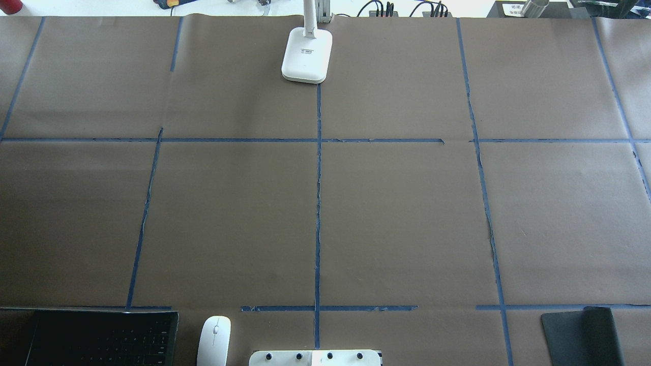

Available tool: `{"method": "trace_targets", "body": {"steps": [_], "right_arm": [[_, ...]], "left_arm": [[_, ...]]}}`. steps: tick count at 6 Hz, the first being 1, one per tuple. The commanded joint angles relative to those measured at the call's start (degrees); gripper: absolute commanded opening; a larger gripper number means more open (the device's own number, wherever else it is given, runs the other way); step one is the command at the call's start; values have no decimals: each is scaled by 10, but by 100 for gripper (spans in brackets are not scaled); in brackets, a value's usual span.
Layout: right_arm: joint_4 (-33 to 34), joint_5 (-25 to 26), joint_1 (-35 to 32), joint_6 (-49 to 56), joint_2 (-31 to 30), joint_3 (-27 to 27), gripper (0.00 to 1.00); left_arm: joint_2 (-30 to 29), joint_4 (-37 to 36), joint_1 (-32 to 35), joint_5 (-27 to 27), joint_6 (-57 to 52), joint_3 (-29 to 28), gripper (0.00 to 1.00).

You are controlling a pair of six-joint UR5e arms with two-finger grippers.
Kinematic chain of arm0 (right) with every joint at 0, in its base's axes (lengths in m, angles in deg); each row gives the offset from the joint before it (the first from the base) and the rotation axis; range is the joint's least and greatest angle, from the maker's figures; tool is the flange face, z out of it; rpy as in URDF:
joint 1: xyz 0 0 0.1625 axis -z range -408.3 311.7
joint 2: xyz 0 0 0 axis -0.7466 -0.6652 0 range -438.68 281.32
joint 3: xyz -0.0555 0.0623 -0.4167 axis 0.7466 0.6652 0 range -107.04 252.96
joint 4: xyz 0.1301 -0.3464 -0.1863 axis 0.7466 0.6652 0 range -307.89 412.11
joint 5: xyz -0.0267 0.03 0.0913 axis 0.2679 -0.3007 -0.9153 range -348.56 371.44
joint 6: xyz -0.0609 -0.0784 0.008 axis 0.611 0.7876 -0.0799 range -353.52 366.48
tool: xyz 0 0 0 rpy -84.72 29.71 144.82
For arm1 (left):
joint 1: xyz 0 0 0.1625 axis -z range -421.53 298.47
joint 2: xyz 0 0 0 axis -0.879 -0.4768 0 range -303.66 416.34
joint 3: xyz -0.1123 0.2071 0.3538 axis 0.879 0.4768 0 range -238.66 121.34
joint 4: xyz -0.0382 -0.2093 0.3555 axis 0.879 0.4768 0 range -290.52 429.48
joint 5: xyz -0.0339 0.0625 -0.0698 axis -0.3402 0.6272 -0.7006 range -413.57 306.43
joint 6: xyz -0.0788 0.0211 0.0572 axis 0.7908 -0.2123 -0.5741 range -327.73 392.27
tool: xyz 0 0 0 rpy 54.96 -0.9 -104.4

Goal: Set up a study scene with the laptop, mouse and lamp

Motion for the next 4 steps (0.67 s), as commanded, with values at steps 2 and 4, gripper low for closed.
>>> {"method": "trace_targets", "body": {"steps": [2,4], "right_arm": [[0,-1,0,0,0,-3,100],[-11,-1,0,-1,0,-3,100]], "left_arm": [[2,-2,-2,0,-1,3,100],[0,0,-5,3,4,7,100]]}}
